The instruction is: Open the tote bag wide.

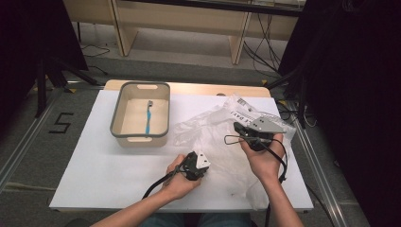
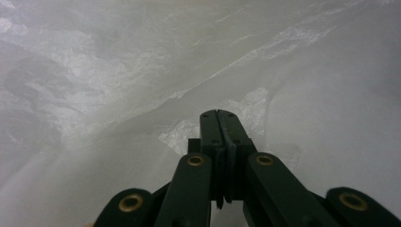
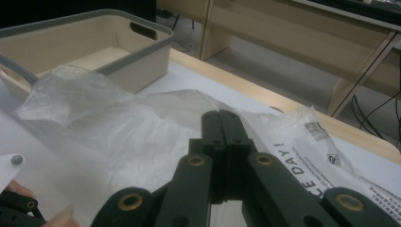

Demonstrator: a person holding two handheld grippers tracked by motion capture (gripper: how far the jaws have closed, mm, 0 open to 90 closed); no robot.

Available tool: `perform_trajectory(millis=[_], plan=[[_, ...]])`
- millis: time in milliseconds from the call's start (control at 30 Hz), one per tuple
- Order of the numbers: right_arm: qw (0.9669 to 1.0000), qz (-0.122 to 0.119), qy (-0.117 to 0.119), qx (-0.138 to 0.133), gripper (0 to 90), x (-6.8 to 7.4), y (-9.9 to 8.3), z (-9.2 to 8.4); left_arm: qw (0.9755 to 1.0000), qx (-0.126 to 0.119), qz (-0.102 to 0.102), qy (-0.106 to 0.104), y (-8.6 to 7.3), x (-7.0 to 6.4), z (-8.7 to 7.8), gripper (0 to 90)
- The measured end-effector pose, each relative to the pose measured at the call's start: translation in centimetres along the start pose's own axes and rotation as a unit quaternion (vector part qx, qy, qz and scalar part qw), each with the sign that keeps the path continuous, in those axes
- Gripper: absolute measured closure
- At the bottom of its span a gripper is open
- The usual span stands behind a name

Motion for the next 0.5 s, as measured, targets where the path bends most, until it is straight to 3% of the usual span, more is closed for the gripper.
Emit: perform_trajectory(millis=[500], plan=[[0.9998, 0.012, -0.004, -0.013, 90.0, -0.2, 0.46, -0.05, 1.0, -0.002, 0.0, 0.001, 0.01, 0.01, 0.0, 88.8]])
Point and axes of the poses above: each handheld gripper's, and its own axes: z roughly forward along the jaws, y roughly out of its top, x roughly to its left, the point moved 10 cm from there along z, roughly forward along the jaws, and after that the axes turned 11 degrees about -y, right-handed, at the moved point
